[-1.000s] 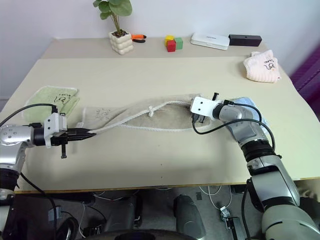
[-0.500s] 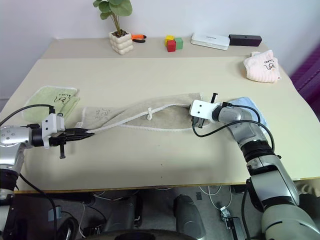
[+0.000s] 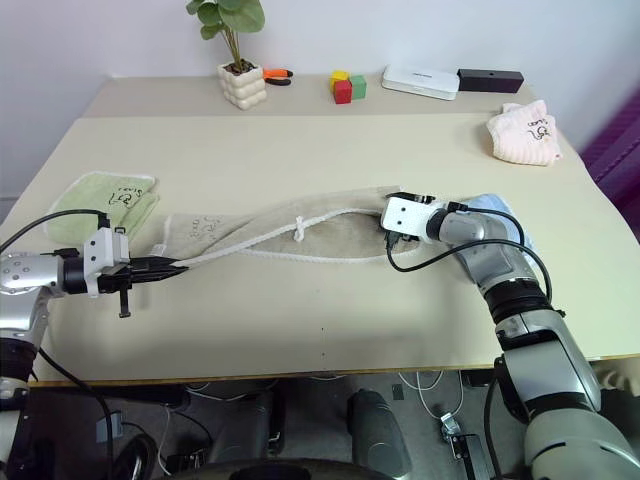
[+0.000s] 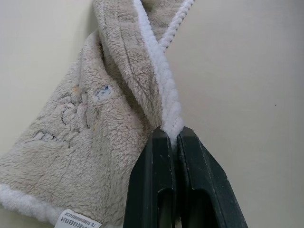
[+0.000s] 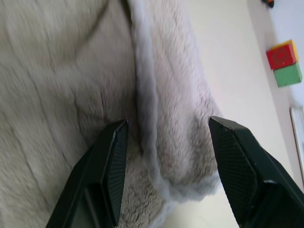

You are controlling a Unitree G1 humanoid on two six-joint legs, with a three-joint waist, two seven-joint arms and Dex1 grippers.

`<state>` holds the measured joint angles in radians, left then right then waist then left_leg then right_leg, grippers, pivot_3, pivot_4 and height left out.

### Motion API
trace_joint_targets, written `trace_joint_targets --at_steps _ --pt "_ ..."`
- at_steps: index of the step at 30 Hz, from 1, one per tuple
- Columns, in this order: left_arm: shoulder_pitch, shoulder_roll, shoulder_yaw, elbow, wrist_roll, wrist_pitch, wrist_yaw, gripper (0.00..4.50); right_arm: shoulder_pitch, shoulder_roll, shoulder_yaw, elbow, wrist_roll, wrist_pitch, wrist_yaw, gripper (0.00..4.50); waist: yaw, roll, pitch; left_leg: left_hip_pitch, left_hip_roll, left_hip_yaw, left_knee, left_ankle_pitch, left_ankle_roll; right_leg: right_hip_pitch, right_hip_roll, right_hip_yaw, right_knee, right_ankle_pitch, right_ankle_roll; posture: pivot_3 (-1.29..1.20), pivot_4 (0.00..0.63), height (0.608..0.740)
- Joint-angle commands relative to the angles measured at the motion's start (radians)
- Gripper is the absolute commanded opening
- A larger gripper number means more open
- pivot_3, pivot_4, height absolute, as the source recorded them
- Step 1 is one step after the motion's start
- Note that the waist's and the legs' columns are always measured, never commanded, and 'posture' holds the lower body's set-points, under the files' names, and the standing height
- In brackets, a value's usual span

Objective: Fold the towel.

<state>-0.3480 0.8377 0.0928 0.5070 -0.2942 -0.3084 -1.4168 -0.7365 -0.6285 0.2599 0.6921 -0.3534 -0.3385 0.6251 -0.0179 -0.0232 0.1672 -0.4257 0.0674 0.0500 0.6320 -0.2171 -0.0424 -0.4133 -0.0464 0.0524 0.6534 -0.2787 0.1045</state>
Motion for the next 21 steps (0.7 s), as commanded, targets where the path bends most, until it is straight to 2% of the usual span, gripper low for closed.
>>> trace_joint_targets --at_steps 1,7,15,21 --pt "0.003 0.004 0.015 -0.026 -0.014 -0.006 -0.001 0.0 -0.045 -0.015 -0.001 0.025 -0.022 -0.007 -0.023 2.69 0.0 0.0 0.0 0.0 0.0 0.0 0.0 0.0 0.0 0.0 0.0 0.0 0.0 0.0 0.0 0.0 0.15 0.74" --pt "0.016 0.006 0.017 -0.046 -0.019 0.0 0.0 0.0 -0.072 0.007 0.03 0.083 -0.068 -0.011 -0.059 0.04 -0.001 0.0 0.0 0.0 0.0 0.0 0.0 0.0 0.0 0.0 0.0 0.0 0.0 0.0 0.0 0.0 0.15 0.74" --pt "0.022 0.004 0.02 -0.065 -0.017 0.016 0.013 0.0 -0.052 -0.019 0.013 0.027 -0.03 -0.055 -0.014 0.04 -0.001 0.0 0.0 0.0 0.0 0.0 0.0 0.0 0.0 0.0 0.0 0.0 0.0 0.0 0.0 0.0 0.15 0.74" --pt "0.003 -0.024 0.056 -0.029 -0.021 0.061 0.126 0.0 0.079 -0.113 -0.073 -0.246 0.131 -0.018 0.151 0.04 0.006 0.0 0.0 0.0 0.0 0.0 0.0 0.0 0.0 0.0 0.0 0.0 0.0 0.0 0.0 0.0 0.15 0.74"
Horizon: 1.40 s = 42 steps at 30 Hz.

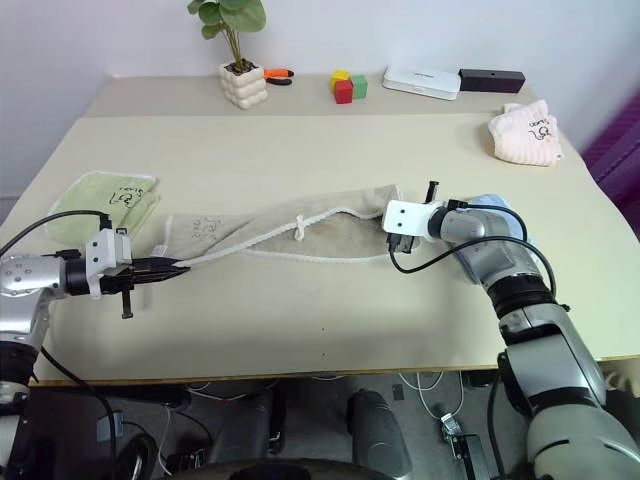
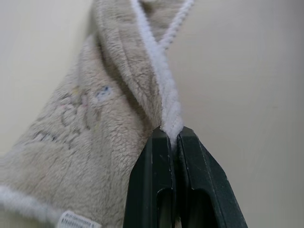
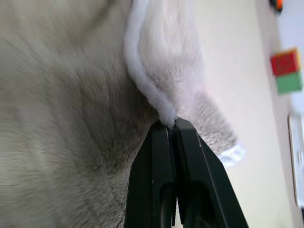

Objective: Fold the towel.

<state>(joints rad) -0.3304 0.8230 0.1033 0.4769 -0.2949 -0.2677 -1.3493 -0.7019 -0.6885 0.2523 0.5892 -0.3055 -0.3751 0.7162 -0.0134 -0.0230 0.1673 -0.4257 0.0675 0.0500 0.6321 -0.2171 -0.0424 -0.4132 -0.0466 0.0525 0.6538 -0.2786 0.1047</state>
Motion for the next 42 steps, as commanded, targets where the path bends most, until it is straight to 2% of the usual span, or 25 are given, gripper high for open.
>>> trace_joint_targets --at_steps 1,8,10,12,15,18,20,23,25,26,27,30,34,37,42 --pt "-0.011 -0.018 0.056 -0.006 -0.025 0.028 0.082 0.0 0.082 -0.076 -0.084 -0.202 0.114 0.039 0.088 0.04 0.001 0.0 0.0 0.0 0.0 0.0 0.0 0.0 0.0 0.0 0.0 0.0 0.0 0.0 0.0 0.0 0.15 0.74" --pt "0.031 -0.047 0.135 -0.039 -0.073 0.065 0.17 0.0 0.318 -0.201 -0.198 -0.547 0.308 0.227 0.247 0.04 0.0 0.0 0.0 0.001 0.0 -0.001 0.0 0.0 0.0 0.001 0.0 0.0 0.0 0.0 0.0 0.0 0.15 0.74" --pt "0.026 -0.047 0.143 -0.036 -0.07 0.058 0.181 0.0 0.351 -0.216 -0.224 -0.626 0.36 0.3 0.272 0.04 -0.003 0.0 0.0 0.001 0.0 0.0 0.0 0.0 0.0 0.001 0.0 0.0 0.0 0.0 0.0 0.0 0.15 0.74" --pt "-0.01 -0.055 0.137 -0.006 -0.054 0.049 0.199 0.0 0.319 -0.207 -0.221 -0.618 0.336 0.306 0.252 0.04 -0.002 0.0 0.0 0.002 0.0 0.0 0.0 0.0 0.0 0.001 0.0 0.0 0.001 0.0 0.0 0.0 0.15 0.74" --pt "-0.134 -0.08 0.083 0.1 0.033 -0.005 0.259 0.0 0.185 -0.153 -0.168 -0.483 0.258 0.265 0.202 0.04 0.001 0.0 0.0 0.003 0.0 0.0 0.002 0.0 0.0 0.003 0.0 0.0 0.001 0.0 0.0 0.0 0.15 0.74" --pt "-0.345 -0.125 0.024 0.275 0.141 -0.081 0.357 0.0 -0.023 -0.052 -0.113 -0.259 0.178 0.187 0.117 0.04 0.006 0.0 0.0 0.002 0.0 -0.001 0.006 0.0 0.0 0.004 0.001 0.0 0.001 0.0 -0.001 0.0 0.15 0.74" --pt "-0.491 -0.143 -0.017 0.417 0.234 -0.133 0.478 0.0 -0.158 0.007 -0.095 -0.088 0.127 0.124 0.031 0.04 0.005 -0.001 0.0 0.0 0.0 -0.002 0.01 0.0 0.0 0.004 0.001 -0.001 0.001 0.0 0.0 0.0 0.15 0.74" --pt "-0.735 -0.149 -0.069 0.617 0.371 -0.187 0.769 0.0 -0.384 0.054 -0.044 0.194 -0.016 0.06 -0.212 0.04 0.001 -0.001 0.001 -0.003 -0.001 -0.001 0.012 -0.001 0.002 0.003 0.0 -0.001 0.001 0.003 0.005 0.0 0.15 0.74" --pt "-0.869 -0.126 -0.086 0.697 0.43 -0.2 0.929 0.0 -0.507 0.059 -0.04 0.306 -0.075 0.046 -0.39 0.04 0.001 0.0 0.001 -0.011 -0.001 -0.001 0.012 -0.001 0.003 -0.004 0.0 0.0 0.0 0.003 0.005 0.0 0.15 0.74" --pt "-0.904 -0.119 -0.091 0.722 0.443 -0.206 0.966 0.0 -0.543 0.06 -0.041 0.345 -0.09 0.038 -0.448 0.04 0.0 0.0 0.001 -0.018 -0.001 -0.001 0.013 -0.001 0.002 -0.013 0.0 0.0 0.002 0.003 0.006 0.0 0.15 0.74" --pt "-0.94 -0.108 -0.079 0.739 0.437 -0.216 0.971 0.0 -0.567 0.066 -0.08 0.369 -0.037 0.037 -0.424 0.04 0.0 0.0 0.001 -0.024 -0.001 -0.001 0.013 -0.001 0.001 -0.019 -0.001 0.0 0.003 0.003 0.006 0.0 0.15 0.74" --pt "-0.972 -0.062 -0.055 0.75 0.407 -0.291 0.88 0.0 -0.527 0.04 -0.133 0.325 0.049 -0.026 -0.336 0.04 -0.003 0.0 0.001 -0.022 -0.001 0.001 0.007 0.001 -0.002 -0.02 0.0 0.0 0.0 0.003 0.006 0.0 0.15 0.74" --pt "-0.892 -0.034 -0.02 0.731 0.329 -0.364 0.656 0.0 -0.363 -0.002 -0.15 0.129 0.125 -0.06 -0.196 0.04 -0.004 0.001 0.001 -0.017 -0.001 0.003 -0.001 0.002 -0.003 -0.016 -0.001 0.0 -0.005 0.003 0.006 0.0 0.15 0.74" --pt "-0.787 -0.014 0.003 0.691 0.263 -0.418 0.46 0.0 -0.178 -0.023 -0.156 -0.111 0.255 0.019 -0.014 0.04 -0.005 0.001 0.001 -0.017 -0.001 0.003 0.0 0.003 -0.005 -0.016 -0.001 0.0 -0.004 0.003 0.006 0.0 0.15 0.74" --pt "-0.61 0.017 0.016 0.606 0.155 -0.431 0.12 0.0 0.09 -0.084 -0.143 -0.364 0.317 0.137 0.15 0.04 -0.003 0.001 0.001 -0.016 0.0 0.002 0.005 0.003 -0.005 -0.016 0.0 0.0 0.002 0.003 0.006 0.0 0.15 0.74"
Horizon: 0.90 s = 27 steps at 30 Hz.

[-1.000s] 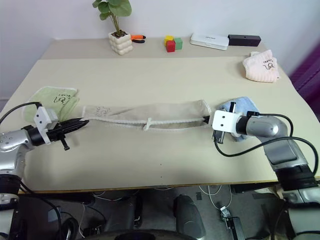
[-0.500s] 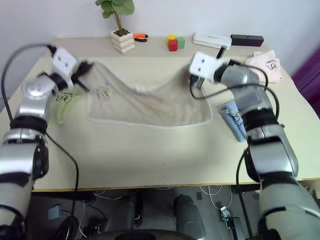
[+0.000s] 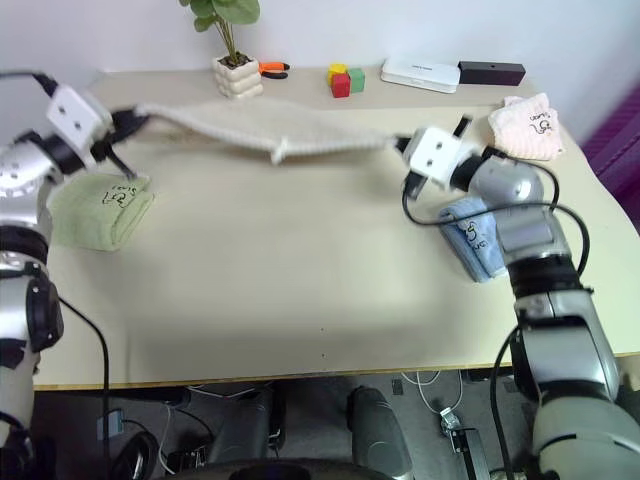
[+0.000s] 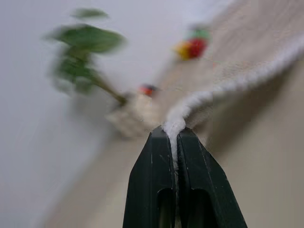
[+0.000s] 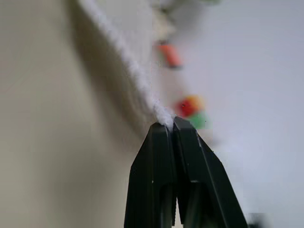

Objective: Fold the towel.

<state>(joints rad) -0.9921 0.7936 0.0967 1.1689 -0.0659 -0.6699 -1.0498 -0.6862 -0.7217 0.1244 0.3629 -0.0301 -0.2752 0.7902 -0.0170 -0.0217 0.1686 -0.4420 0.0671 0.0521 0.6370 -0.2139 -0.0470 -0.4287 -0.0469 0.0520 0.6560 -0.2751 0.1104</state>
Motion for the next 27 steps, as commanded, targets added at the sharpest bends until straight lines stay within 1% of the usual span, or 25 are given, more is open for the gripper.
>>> trace_joint_targets --at_steps 1,3,5,9,11,14,16,19,21,24,26,27 --pt "0.091 0.05 0.023 -0.11 -0.093 -0.018 -0.236 0.0 0.115 -0.065 -0.02 -0.172 0.049 0.054 0.096 0.04 0.002 0.0 0.0 0.0 0.0 0.0 0.001 0.0 0.0 0.001 0.0 0.0 0.001 0.0 0.0 0.0 0.15 0.74" --pt "0.183 0.057 0.027 -0.183 -0.152 0.031 -0.36 0.0 0.185 -0.1 -0.044 -0.238 0.083 0.1 0.141 0.04 0.003 0.0 0.0 0.001 0.0 0.0 0.003 0.0 0.0 0.002 0.0 0.0 0.003 0.0 0.0 0.0 0.15 0.74" --pt "0.253 0.074 0.027 -0.242 -0.181 0.043 -0.43 0.0 0.236 -0.142 -0.074 -0.287 0.123 0.14 0.189 0.04 0.005 0.0 0.0 0.001 0.0 -0.001 0.006 -0.001 0.001 0.002 0.0 0.0 0.005 0.0 0.0 0.0 0.15 0.74" --pt "0.333 0.107 0.04 -0.324 -0.22 0.082 -0.513 0.0 0.314 -0.221 -0.112 -0.357 0.178 0.187 0.276 0.04 0.008 0.0 0.0 0.001 0.001 -0.002 0.011 -0.001 0.002 0.002 0.0 0.0 0.008 0.0 0.0 0.0 0.15 0.74" --pt "0.4 0.138 0.026 -0.4 -0.252 0.115 -0.554 0.0 0.364 -0.275 -0.14 -0.397 0.216 0.211 0.337 0.04 0.008 0.0 0.0 0.001 0.001 -0.002 0.011 -0.001 0.002 0.002 0.0 0.0 0.008 0.0 -0.001 0.0 0.15 0.74" --pt "0.479 0.171 0.01 -0.499 -0.299 0.174 -0.565 0.0 0.406 -0.313 -0.168 -0.447 0.262 0.259 0.38 0.04 0.006 0.0 -0.001 0.002 0.001 -0.002 0.011 -0.003 0.004 0.003 0.0 0.0 0.008 0.0 -0.001 0.0 0.15 0.74" --pt "0.568 0.197 0.0 -0.598 -0.342 0.231 -0.565 0.0 0.451 -0.342 -0.187 -0.483 0.288 0.293 0.417 0.04 0.005 0.001 -0.001 0.002 0.001 -0.002 0.011 -0.003 0.004 0.003 0.0 0.0 0.009 -0.001 -0.001 0.0 0.15 0.74" --pt "0.664 0.229 0.001 -0.698 -0.383 0.285 -0.565 0.0 0.5 -0.367 -0.205 -0.512 0.296 0.304 0.444 0.04 0.005 0.001 -0.001 0.002 0.001 -0.002 0.011 -0.003 0.005 0.003 0.0 0.0 0.008 -0.001 -0.001 0.0 0.15 0.74" --pt "0.759 0.281 0.009 -0.75 -0.45 0.336 -0.565 0.0 0.564 -0.395 -0.225 -0.542 0.312 0.32 0.481 0.04 0.005 0.001 -0.001 0.002 0.001 -0.002 0.011 -0.003 0.005 0.003 0.0 0.0 0.008 -0.001 -0.002 0.0 0.15 0.74" --pt "0.874 0.337 0.022 -0.795 -0.52 0.356 -0.565 0.0 0.655 -0.423 -0.269 -0.606 0.346 0.357 0.514 0.04 0.006 0.001 -0.001 0.003 0.002 -0.001 0.011 -0.003 0.005 0.003 0.0 0.0 0.008 -0.003 -0.004 0.0 0.15 0.74" --pt "0.92 0.361 0.027 -0.816 -0.543 0.354 -0.565 0.0 0.707 -0.44 -0.299 -0.645 0.363 0.385 0.532 0.04 0.008 0.001 -0.001 0.003 0.002 -0.001 0.011 -0.003 0.005 0.004 -0.001 0.0 0.008 -0.003 -0.004 0.0 0.15 0.74" --pt "0.942 0.376 0.03 -0.829 -0.563 0.364 -0.565 0.0 0.731 -0.451 -0.309 -0.649 0.346 0.383 0.534 0.04 0.009 0.001 -0.001 0.003 0.002 -0.001 0.011 -0.003 0.005 0.004 -0.001 0.0 0.008 -0.003 -0.005 0.0 0.15 0.74"
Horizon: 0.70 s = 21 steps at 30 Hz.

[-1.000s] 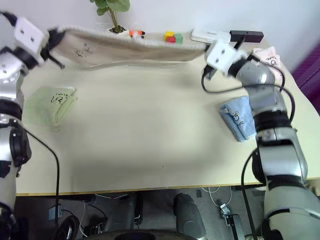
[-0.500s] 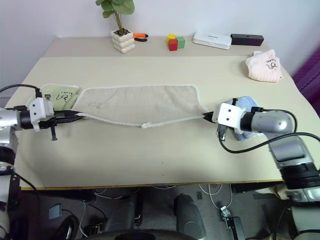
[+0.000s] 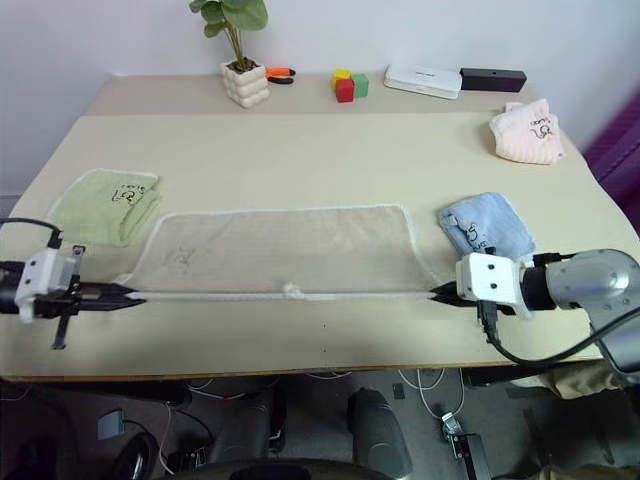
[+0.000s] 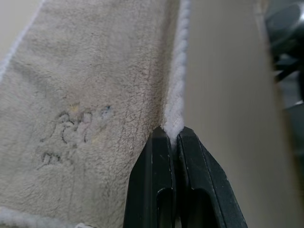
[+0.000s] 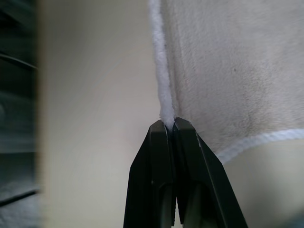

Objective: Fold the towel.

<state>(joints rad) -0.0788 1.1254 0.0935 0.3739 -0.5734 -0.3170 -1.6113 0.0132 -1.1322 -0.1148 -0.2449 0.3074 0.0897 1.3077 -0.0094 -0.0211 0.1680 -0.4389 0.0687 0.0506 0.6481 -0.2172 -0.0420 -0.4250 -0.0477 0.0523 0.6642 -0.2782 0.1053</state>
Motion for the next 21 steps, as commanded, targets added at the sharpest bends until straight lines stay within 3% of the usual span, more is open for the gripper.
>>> trace_joint_targets --at_steps 1,8,15,21 --pt "0.037 0.049 0.039 -0.036 -0.063 0.012 -0.003 0.0 0.063 -0.055 -0.084 -0.051 0.002 0.025 0.029 0.04 0.001 0.0 0.0 0.0 0.0 0.0 0.0 0.0 0.0 0.0 0.0 0.0 0.0 -0.001 -0.002 0.0 0.15 0.74" --pt "-0.027 0.018 0.027 0.023 -0.043 -0.025 -0.003 0.0 0.109 -0.072 -0.101 -0.131 0.017 0.105 0.021 0.04 0.001 0.0 0.0 0.0 0.0 0.0 0.0 0.0 0.0 0.0 0.0 0.0 0.0 -0.002 -0.004 0.0 0.15 0.74" --pt "-0.292 -0.095 -0.003 0.175 0.076 -0.047 0.001 0.0 -0.158 0.014 0.049 0.068 -0.118 0.003 -0.071 0.04 0.002 -0.001 -0.001 0.001 0.0 0.0 0.001 0.0 0.0 0.001 0.001 0.0 0.0 -0.002 -0.003 0.0 0.15 0.74" --pt "-0.428 -0.161 -0.023 0.311 0.179 -0.084 -0.001 0.0 -0.33 0.103 0.159 0.255 -0.223 -0.118 -0.105 0.04 -0.001 -0.001 0.0 0.0 -0.001 0.0 0.001 0.0 0.0 0.0 0.001 0.0 0.0 0.0 0.0 0.0 0.15 0.74"
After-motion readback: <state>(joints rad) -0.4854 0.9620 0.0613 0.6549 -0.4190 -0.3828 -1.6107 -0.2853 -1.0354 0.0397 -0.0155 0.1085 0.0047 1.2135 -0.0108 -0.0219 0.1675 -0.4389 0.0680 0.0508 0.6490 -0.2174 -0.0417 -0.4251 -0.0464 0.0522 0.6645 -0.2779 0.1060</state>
